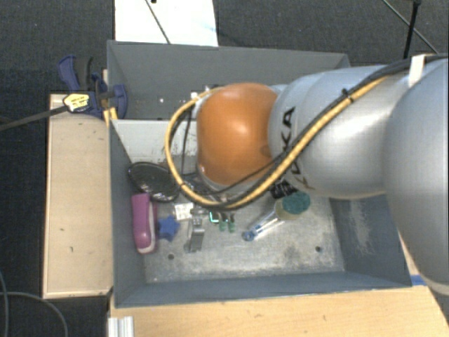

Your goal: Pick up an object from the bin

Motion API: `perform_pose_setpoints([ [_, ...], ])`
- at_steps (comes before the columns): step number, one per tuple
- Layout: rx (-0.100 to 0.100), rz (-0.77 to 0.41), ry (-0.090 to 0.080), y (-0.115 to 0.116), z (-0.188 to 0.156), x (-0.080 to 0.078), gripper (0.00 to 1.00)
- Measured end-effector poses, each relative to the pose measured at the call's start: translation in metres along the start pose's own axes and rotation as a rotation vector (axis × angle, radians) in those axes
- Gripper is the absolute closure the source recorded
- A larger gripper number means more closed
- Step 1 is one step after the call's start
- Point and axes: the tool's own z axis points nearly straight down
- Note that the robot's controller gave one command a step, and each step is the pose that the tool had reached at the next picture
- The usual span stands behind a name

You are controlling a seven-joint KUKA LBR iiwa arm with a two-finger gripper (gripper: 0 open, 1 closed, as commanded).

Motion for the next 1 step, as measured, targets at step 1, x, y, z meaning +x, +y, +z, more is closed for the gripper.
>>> perform_pose_setpoints([
  [1, -0.001, -0.043, -0.004, 0.014, 0.1158, -0.0258, 0.0],
])
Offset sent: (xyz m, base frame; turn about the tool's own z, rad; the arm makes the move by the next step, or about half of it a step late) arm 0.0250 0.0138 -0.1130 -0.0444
